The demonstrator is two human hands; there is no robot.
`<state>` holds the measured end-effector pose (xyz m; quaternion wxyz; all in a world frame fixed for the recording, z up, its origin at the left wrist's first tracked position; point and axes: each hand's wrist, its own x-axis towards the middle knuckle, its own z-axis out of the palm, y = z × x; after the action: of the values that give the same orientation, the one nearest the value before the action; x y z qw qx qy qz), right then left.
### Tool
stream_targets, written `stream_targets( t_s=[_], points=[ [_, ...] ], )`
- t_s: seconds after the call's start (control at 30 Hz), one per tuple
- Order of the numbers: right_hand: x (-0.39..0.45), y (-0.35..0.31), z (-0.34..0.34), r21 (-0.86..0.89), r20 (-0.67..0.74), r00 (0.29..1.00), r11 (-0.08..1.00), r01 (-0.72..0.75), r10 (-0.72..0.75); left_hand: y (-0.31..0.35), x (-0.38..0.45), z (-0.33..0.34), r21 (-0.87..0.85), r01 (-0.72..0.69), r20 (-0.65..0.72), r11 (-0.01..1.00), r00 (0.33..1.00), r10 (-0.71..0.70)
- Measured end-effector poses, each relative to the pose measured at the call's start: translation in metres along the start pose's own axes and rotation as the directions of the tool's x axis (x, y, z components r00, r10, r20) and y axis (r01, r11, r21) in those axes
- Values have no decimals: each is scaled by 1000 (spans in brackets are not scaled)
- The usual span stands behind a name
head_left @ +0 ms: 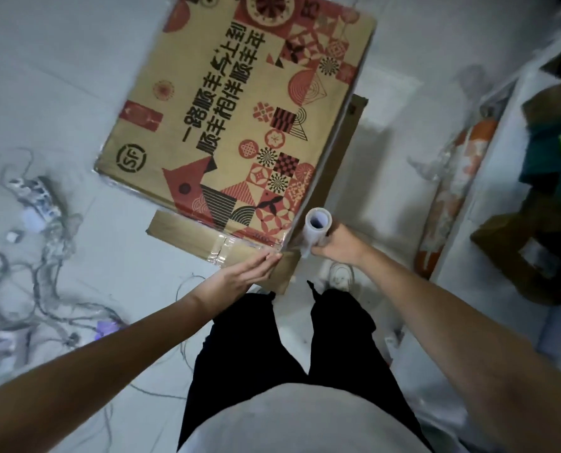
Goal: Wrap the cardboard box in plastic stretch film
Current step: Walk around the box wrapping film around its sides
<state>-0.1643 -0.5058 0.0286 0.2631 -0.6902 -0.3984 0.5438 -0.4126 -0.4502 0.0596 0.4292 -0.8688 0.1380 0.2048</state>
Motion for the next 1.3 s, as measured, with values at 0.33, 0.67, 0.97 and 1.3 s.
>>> stream_targets(
  t_s=[0.33, 0.67, 0.97, 1.3],
  points=[
    [20, -1, -18, -165, 251, 958, 981, -101, 141, 19, 37, -84, -143, 365, 465, 920, 845, -263],
    [25, 4, -17, -213, 81, 997, 977, 32, -15, 2, 77, -86, -136, 286, 592, 948, 791, -154],
    [24, 1, -47, -244, 313, 949, 969, 35, 45, 7, 77, -93, -58, 277, 629, 959, 756, -180],
    [34, -3, -57, -207, 400, 916, 976, 69, 20, 8, 93, -102, -118, 298, 709, 947, 693, -130]
  ],
)
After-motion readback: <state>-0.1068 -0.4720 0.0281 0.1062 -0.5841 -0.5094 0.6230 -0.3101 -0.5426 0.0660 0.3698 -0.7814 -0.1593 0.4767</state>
